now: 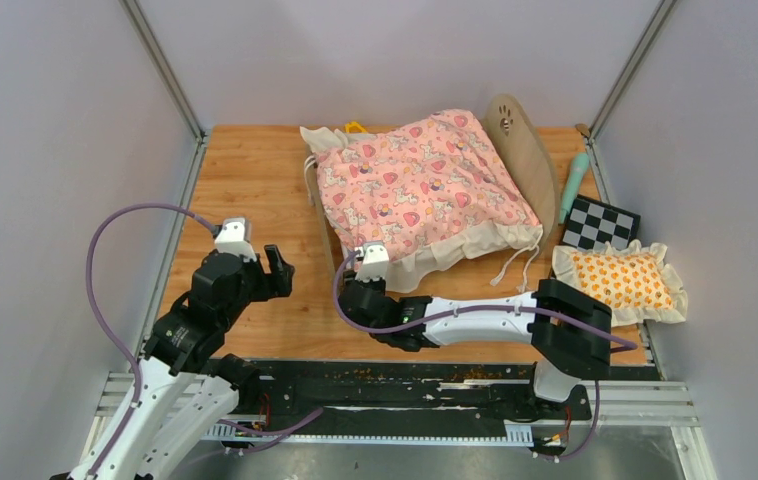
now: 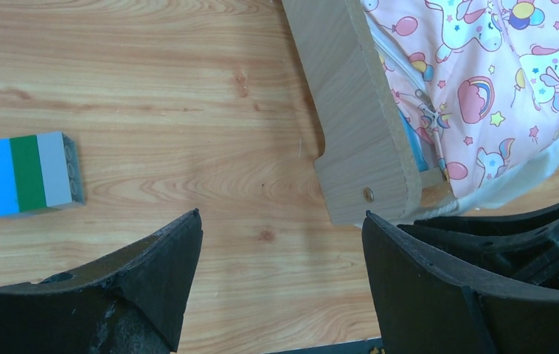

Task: Set up the pet bed
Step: Cross the ropes on the bed frame.

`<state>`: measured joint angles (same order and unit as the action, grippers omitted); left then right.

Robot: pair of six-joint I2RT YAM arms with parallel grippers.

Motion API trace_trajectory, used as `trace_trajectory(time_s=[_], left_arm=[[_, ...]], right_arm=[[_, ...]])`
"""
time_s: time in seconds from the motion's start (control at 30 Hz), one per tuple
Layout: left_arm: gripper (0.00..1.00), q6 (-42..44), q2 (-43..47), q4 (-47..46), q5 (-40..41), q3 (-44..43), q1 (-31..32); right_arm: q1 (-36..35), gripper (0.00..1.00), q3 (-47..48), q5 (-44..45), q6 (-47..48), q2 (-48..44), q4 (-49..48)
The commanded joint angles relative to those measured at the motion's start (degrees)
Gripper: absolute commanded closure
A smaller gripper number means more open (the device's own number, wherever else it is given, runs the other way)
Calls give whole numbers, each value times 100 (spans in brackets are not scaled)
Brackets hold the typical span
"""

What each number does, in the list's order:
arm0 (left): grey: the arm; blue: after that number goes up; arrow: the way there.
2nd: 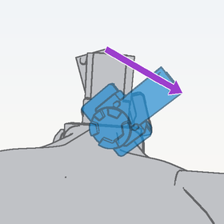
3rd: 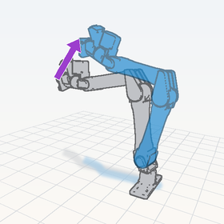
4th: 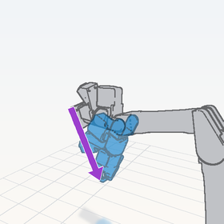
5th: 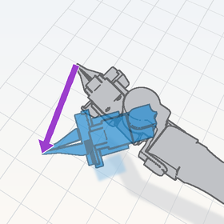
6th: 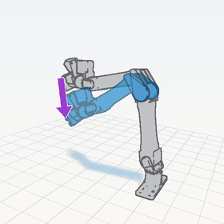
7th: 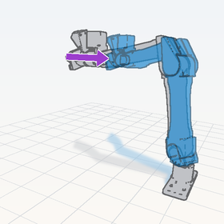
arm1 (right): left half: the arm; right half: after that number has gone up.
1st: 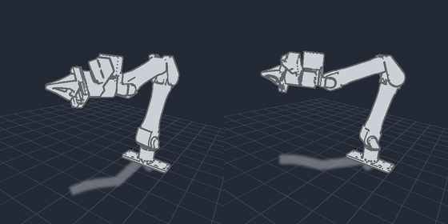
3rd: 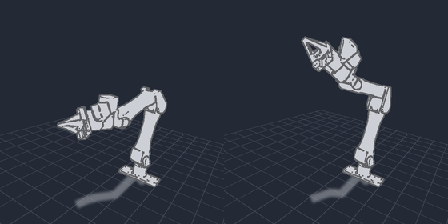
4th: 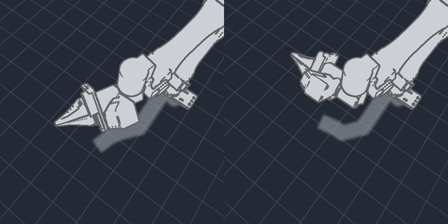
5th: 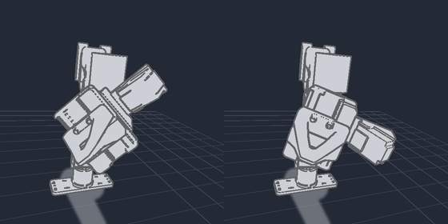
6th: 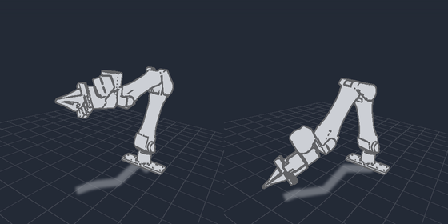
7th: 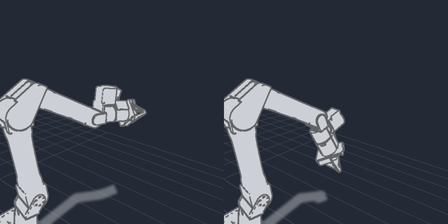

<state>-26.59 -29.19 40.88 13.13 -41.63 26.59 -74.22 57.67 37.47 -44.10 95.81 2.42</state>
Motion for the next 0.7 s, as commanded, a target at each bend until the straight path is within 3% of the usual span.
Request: trace_trajectory(time_s=[0.0, 0.3, 0.67], left_arm=[[14, 132, 38, -241, -88, 39, -22], [15, 136, 28, -243, -111, 49, -22], [15, 136, 36, -252, -147, 65, -27]], right_arm=[[-22, 67, 248, 525, -273, 106, 208], [35, 66, 235, 324, -180, 237, -175], [119, 73, -89, 59, 45, 320, -1187]])
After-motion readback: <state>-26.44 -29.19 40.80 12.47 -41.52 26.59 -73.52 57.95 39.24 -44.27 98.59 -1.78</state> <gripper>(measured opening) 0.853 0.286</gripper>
